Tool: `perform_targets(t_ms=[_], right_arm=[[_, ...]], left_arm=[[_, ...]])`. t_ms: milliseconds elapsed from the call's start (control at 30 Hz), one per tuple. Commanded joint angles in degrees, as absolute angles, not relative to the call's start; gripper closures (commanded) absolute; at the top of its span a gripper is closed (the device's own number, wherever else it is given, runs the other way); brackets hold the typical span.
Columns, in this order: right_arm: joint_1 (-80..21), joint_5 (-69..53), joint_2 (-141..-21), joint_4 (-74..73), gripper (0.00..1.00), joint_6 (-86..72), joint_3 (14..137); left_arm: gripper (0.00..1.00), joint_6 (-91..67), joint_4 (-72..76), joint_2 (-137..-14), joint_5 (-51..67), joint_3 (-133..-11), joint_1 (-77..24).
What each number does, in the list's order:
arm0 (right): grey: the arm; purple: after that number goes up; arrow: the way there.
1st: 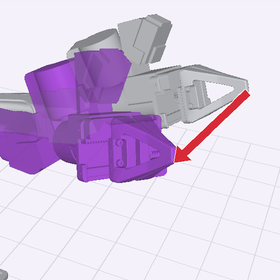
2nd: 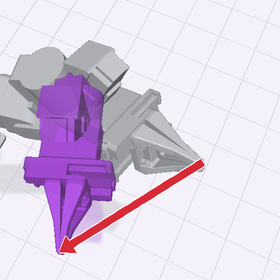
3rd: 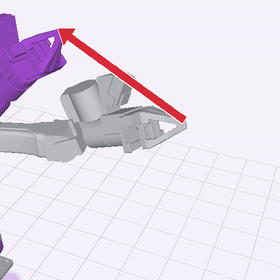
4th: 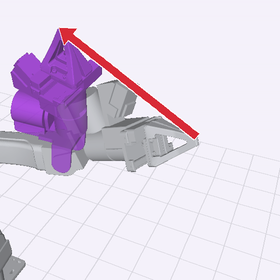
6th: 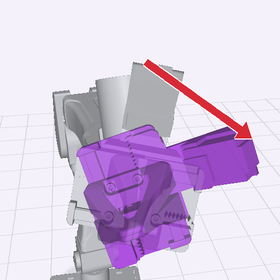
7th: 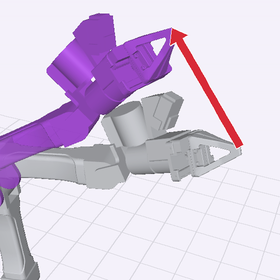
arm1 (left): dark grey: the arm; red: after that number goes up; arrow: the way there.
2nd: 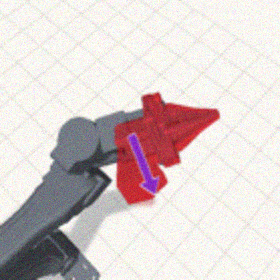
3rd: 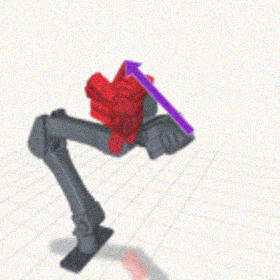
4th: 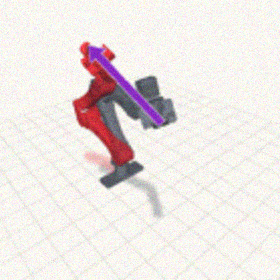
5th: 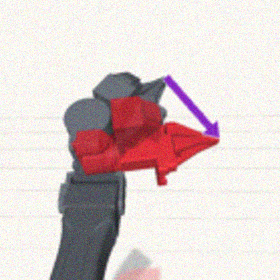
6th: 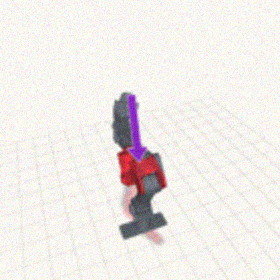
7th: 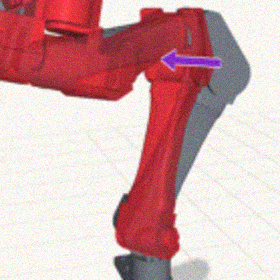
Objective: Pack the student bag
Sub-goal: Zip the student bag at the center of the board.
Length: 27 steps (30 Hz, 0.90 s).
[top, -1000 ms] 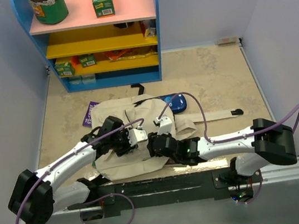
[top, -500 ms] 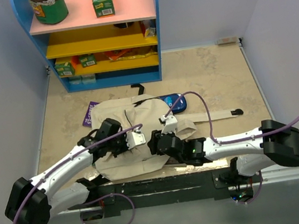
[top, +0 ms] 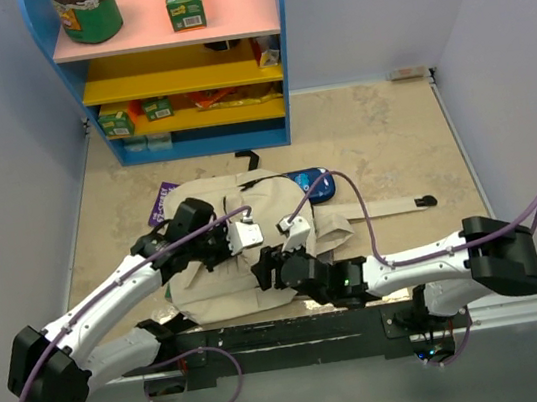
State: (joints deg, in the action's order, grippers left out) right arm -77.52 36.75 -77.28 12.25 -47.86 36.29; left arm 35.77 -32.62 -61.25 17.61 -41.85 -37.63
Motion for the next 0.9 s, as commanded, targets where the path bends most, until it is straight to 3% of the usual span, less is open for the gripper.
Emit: perform_targets(t_ms=[0,333,533,667,867], right_arm=[[-80.94,43.59,-81.98,15.29,0.29,-44.92,40.06],[-82.35,49.04,-90.17,15.64,0.3,-42.64,47.63],[-82.53,43.61,-92.02,21.06,0.33,-37.1,49.05],[-84.37,42.53,-90.53,25.48,0.33,-35.95,45.53],[-86.66,51.4,-81.93,24.87,0.3,-40.16,38.95]], left_arm=[[1.0,34.63,-32.61,-61.17,19.07,-46.14,-37.62],[1.0,35.59,-36.47,-60.47,20.39,-49.04,-37.62],[1.0,35.6,-36.65,-60.03,20.74,-48.95,-37.62],[1.0,34.89,-36.21,-60.12,20.83,-49.66,-37.53],[1.0,30.59,-35.6,-60.03,23.37,-50.27,-37.62]])
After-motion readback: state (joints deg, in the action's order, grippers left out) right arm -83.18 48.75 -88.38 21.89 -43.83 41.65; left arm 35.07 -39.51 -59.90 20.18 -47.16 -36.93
